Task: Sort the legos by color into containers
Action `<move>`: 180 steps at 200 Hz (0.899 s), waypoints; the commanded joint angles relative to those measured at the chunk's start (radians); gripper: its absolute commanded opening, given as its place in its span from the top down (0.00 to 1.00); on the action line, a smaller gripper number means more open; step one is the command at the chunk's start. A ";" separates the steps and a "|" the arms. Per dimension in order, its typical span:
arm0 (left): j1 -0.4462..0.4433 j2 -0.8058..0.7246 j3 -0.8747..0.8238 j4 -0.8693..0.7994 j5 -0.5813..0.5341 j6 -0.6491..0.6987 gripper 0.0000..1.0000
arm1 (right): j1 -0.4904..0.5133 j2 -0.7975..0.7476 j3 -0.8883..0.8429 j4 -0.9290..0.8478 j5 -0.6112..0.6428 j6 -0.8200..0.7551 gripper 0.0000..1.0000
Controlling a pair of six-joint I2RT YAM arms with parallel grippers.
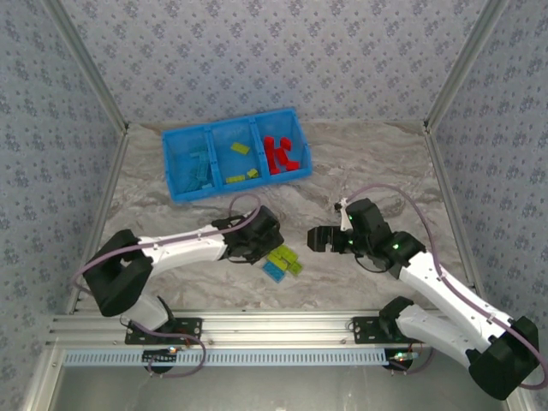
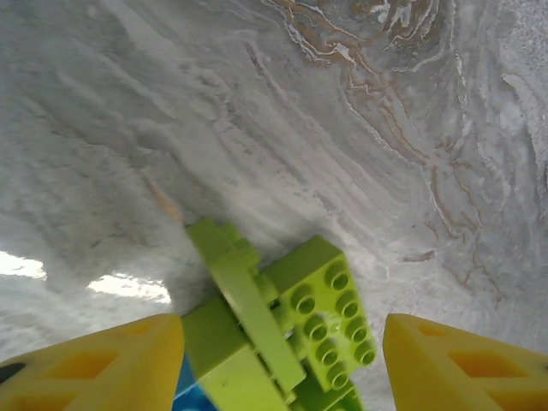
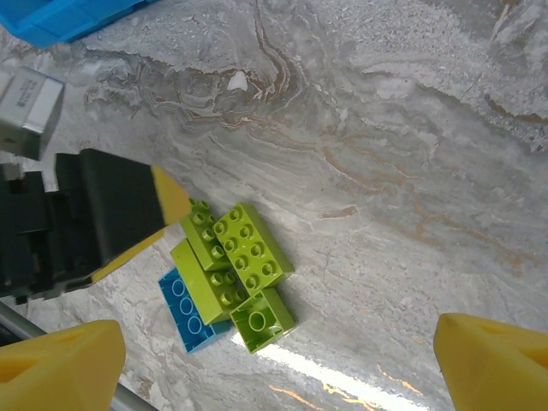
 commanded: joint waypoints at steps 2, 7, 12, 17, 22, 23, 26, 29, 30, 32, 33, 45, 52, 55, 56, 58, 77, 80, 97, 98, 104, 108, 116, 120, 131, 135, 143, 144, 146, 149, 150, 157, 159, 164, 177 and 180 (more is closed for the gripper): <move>0.006 0.061 0.033 -0.001 -0.005 -0.012 0.42 | 0.014 -0.019 -0.015 0.016 -0.010 0.035 0.05; 0.009 0.071 0.035 0.000 -0.007 -0.007 0.45 | 0.015 -0.019 -0.013 0.014 -0.006 0.035 0.05; 0.011 0.079 0.034 -0.001 -0.013 -0.006 0.47 | 0.016 -0.019 -0.013 0.009 -0.004 0.035 0.05; 0.012 0.087 0.034 -0.004 -0.019 -0.008 0.49 | 0.017 -0.019 -0.011 0.004 -0.001 0.033 0.05; 0.014 0.093 0.032 -0.003 -0.023 -0.009 0.51 | 0.018 -0.019 -0.011 0.001 0.001 0.033 0.04; 0.014 0.094 0.031 -0.002 -0.022 -0.008 0.52 | 0.017 -0.020 -0.011 0.001 0.002 0.033 0.04; 0.015 0.098 0.030 -0.002 -0.022 -0.008 0.53 | 0.017 -0.020 -0.011 0.001 0.003 0.033 0.04; 0.016 0.100 0.028 0.000 -0.020 -0.008 0.55 | 0.018 -0.019 -0.011 0.001 0.003 0.032 0.04; 0.017 0.101 0.027 0.000 -0.019 -0.008 0.55 | 0.018 -0.019 -0.011 0.000 0.003 0.032 0.04; 0.016 0.102 0.027 0.000 -0.018 -0.008 0.56 | 0.017 -0.020 -0.011 0.000 0.003 0.032 0.05; 0.016 0.103 0.027 0.000 -0.018 -0.007 0.56 | 0.017 -0.019 -0.011 0.000 0.003 0.032 0.04; 0.017 0.111 0.022 -0.003 -0.020 -0.006 0.62 | 0.019 -0.019 -0.011 0.001 0.004 0.036 0.04; 0.016 0.113 0.019 -0.009 -0.022 -0.008 0.66 | 0.021 -0.020 -0.011 0.003 0.003 0.038 0.04; 0.016 0.115 0.017 -0.012 -0.023 -0.008 0.68 | 0.022 -0.019 -0.011 0.004 0.004 0.039 0.04; 0.017 0.115 0.015 -0.013 -0.025 -0.009 0.68 | 0.022 -0.018 -0.011 0.004 0.004 0.040 0.04; 0.016 0.116 0.015 -0.013 -0.027 -0.009 0.70 | 0.021 -0.018 -0.012 0.005 0.004 0.041 0.04; 0.021 0.112 0.002 -0.016 -0.034 -0.013 0.81 | 0.029 -0.018 -0.009 0.013 0.000 0.043 0.04; 0.022 0.111 0.001 -0.016 -0.035 -0.012 0.83 | 0.030 -0.017 -0.007 0.012 0.000 0.043 0.04; 0.027 0.090 -0.007 0.012 -0.041 -0.006 0.88 | 0.039 -0.016 -0.005 0.008 0.002 0.044 0.04; 0.027 0.087 -0.007 0.012 -0.042 -0.005 0.88 | 0.041 -0.016 -0.004 0.007 0.003 0.044 0.04; 0.028 0.080 -0.006 0.014 -0.053 0.004 0.90 | 0.042 -0.017 -0.003 0.004 0.004 0.045 0.04; 0.029 0.075 -0.003 0.012 -0.061 0.012 0.91 | 0.045 -0.016 -0.003 0.003 0.006 0.045 0.04; 0.032 0.061 0.009 0.002 -0.075 0.030 0.94 | 0.045 -0.017 -0.001 0.000 0.008 0.045 0.04; 0.035 0.054 0.015 -0.005 -0.083 0.043 0.94 | 0.047 -0.016 0.001 -0.001 0.009 0.045 0.04; 0.043 0.031 0.039 -0.027 -0.106 0.084 0.98 | 0.050 -0.017 0.007 -0.010 0.013 0.046 0.04; 0.047 0.019 0.049 -0.034 -0.116 0.105 0.99 | 0.051 -0.019 0.008 -0.011 0.013 0.048 0.04; 0.054 -0.008 0.069 -0.042 -0.140 0.152 1.00 | 0.054 -0.021 0.012 -0.015 0.016 0.048 0.04; 0.056 -0.011 0.073 -0.043 -0.143 0.159 1.00 | 0.054 -0.022 0.013 -0.015 0.015 0.048 0.04; 0.058 -0.018 0.079 -0.046 -0.150 0.170 1.00 | 0.055 -0.022 0.013 -0.015 0.016 0.047 0.04; 0.061 -0.029 0.087 -0.052 -0.164 0.191 1.00 | 0.056 -0.023 0.016 -0.017 0.016 0.049 0.03; 0.062 -0.034 0.091 -0.054 -0.170 0.197 1.00 | 0.056 -0.025 0.016 -0.016 0.017 0.048 0.03; 0.069 -0.060 0.119 -0.070 -0.206 0.249 1.00 | 0.059 -0.028 0.018 -0.015 0.021 0.048 0.03; 0.071 -0.067 0.128 -0.076 -0.220 0.265 1.00 | 0.060 -0.029 0.018 -0.015 0.022 0.048 0.03; 0.078 -0.082 0.150 -0.086 -0.257 0.303 1.00 | 0.061 -0.032 0.017 -0.012 0.025 0.048 0.03; 0.099 -0.101 0.217 -0.104 -0.369 0.422 1.00 | 0.062 -0.033 0.013 -0.004 0.031 0.050 0.03; 0.106 -0.100 0.235 -0.105 -0.392 0.450 1.00 | 0.062 -0.031 0.014 0.000 0.031 0.052 0.03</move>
